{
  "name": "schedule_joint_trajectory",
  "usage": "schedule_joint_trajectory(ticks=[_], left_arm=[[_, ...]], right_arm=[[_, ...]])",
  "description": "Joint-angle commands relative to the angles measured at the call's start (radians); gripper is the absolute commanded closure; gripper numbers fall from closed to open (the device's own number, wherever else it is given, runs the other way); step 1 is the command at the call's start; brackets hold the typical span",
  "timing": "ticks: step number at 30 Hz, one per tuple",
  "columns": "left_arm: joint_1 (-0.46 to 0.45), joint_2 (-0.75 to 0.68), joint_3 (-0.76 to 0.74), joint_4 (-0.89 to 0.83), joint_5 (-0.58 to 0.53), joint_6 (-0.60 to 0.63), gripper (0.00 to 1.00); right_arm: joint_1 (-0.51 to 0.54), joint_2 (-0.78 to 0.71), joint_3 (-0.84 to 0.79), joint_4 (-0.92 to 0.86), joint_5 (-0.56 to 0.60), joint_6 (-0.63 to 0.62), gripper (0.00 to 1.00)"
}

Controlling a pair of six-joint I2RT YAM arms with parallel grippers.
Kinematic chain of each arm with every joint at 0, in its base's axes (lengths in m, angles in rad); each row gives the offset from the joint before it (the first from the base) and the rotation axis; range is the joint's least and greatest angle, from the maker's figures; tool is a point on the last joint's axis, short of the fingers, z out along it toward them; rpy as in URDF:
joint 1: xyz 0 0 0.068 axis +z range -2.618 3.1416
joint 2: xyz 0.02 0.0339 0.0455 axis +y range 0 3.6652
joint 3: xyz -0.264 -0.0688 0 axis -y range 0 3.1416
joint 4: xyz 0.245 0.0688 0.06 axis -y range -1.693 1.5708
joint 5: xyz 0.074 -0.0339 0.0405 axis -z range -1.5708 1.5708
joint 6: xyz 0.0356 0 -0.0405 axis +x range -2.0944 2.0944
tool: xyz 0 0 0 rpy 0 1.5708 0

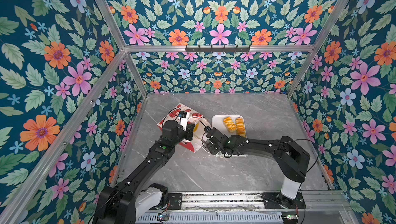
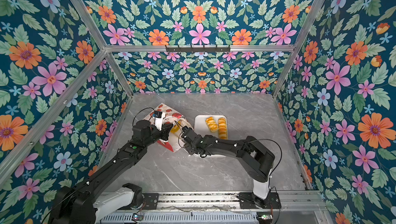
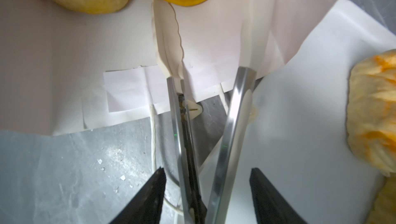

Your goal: Take the fake bread out of the paper bag

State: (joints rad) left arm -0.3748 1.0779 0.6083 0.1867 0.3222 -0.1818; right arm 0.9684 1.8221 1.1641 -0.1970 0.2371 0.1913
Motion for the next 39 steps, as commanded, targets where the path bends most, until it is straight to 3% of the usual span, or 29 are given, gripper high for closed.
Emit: schedule_joint_trajectory(ticks=[1, 10, 16, 26, 29, 33, 37, 39], left_arm=[[-0.001, -0.003, -0.002, 0.029, -0.002, -0.008, 1.0], [-0.001, -0.007, -0.015, 0.041, 0.0, -0.014, 1.0], [-0.001, -0.01, -0.015, 0.042, -0.003, -0.015, 1.0], [-0.001, -0.015, -0.015, 0.043, 0.0, -0.016, 1.0], [-0.001, -0.02, -0.014, 0.041, -0.001, -0.016, 1.0], [-0.002, -0.027, -0.013, 0.037, -0.001, -0.015, 1.0], [-0.001, -0.03, -0.018, 0.041, 0.0, -0.015, 1.0], [-0.001, -0.03, -0.019, 0.043, 0.001, -0.014, 1.0]], right_arm=[[0.001, 0.002, -0.001, 0.003, 0.022, -0.018, 0.27], [0.021, -0.01, -0.038, 0.033, 0.047, -0.053, 0.22], [0.084, 0.002, -0.046, 0.065, 0.206, -0.11, 0.22], [0.093, 0.103, 0.012, 0.03, 0.242, -0.088, 0.23], [0.087, 0.135, 0.042, 0.007, 0.235, -0.085, 0.35], [0.081, 0.135, 0.054, -0.017, 0.206, -0.069, 0.42], [0.065, 0.12, 0.052, -0.052, 0.181, -0.049, 0.59], [0.048, 0.091, 0.032, -0.049, 0.141, -0.026, 0.61]])
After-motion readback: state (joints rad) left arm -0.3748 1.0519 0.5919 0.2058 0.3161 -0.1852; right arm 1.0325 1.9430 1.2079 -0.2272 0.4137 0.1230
